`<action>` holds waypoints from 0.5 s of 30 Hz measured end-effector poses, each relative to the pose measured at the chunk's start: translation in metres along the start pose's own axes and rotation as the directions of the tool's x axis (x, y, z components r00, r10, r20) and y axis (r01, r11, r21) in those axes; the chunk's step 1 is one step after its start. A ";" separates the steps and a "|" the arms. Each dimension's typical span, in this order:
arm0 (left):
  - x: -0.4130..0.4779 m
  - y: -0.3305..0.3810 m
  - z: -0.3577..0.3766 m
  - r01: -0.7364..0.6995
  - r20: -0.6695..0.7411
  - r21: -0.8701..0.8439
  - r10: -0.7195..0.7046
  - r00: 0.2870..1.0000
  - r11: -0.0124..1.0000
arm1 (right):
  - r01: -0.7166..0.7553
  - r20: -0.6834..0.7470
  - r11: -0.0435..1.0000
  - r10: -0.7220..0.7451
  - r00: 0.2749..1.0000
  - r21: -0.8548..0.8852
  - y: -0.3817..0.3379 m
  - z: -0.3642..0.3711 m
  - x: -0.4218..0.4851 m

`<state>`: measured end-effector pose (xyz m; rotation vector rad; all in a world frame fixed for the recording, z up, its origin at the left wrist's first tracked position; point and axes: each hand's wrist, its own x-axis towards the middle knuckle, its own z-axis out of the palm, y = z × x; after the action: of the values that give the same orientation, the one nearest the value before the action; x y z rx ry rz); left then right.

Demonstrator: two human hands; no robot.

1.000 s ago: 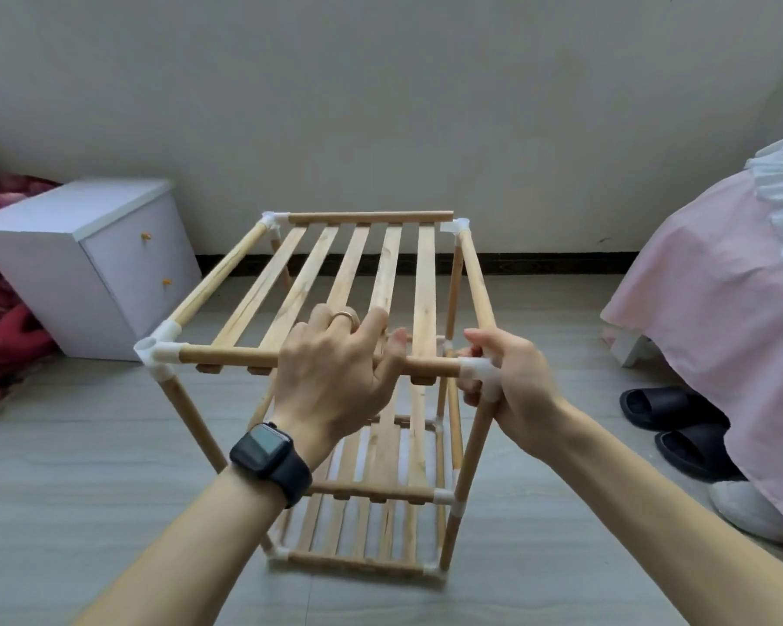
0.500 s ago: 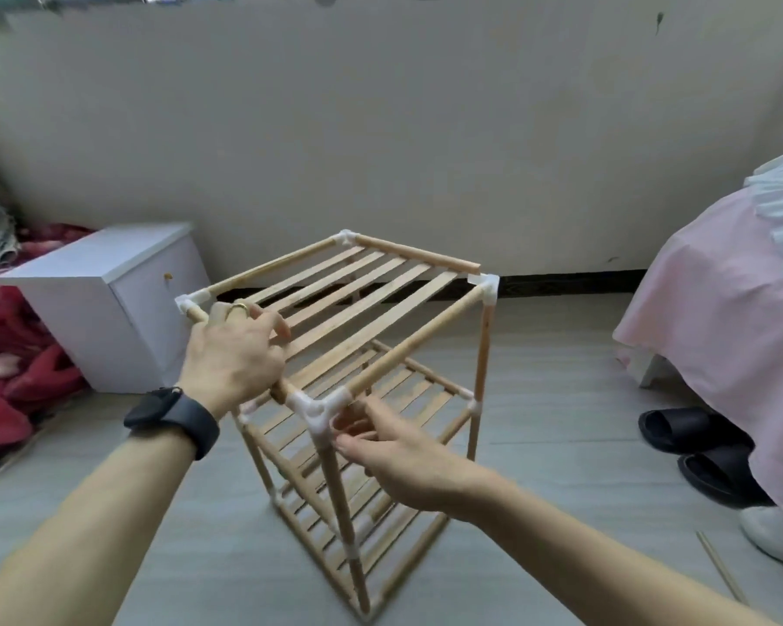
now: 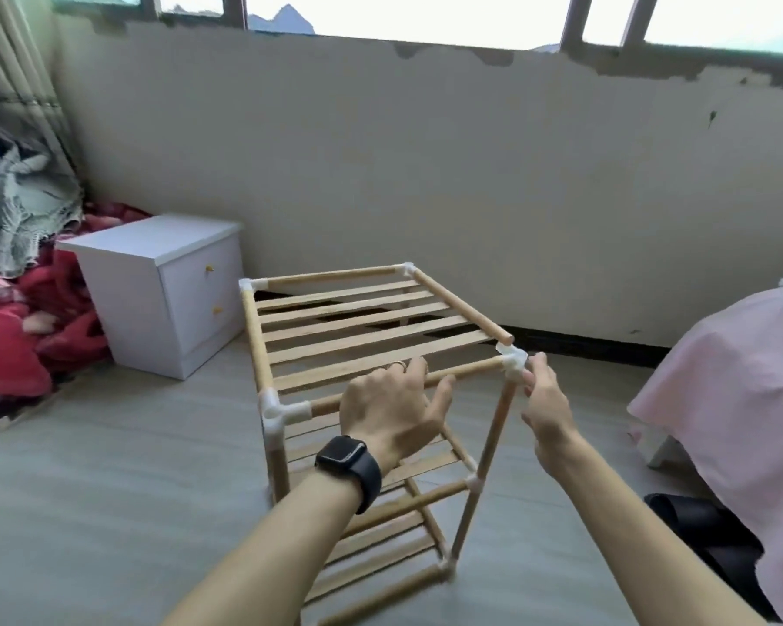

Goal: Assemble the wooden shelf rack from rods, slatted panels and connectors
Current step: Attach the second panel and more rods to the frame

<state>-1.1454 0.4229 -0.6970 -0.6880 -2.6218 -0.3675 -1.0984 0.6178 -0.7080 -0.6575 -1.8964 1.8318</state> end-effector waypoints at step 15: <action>-0.049 -0.052 -0.016 -0.300 -0.090 -0.087 0.292 0.952 0.950 | -0.034 0.466 0.999 0.043 0.884 -0.028 -0.007 0.053 -0.085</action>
<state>-1.1281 0.3529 -0.7122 -1.0630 -2.3923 -0.4259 -1.0628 0.5240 -0.7015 -0.2682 -2.2092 2.1464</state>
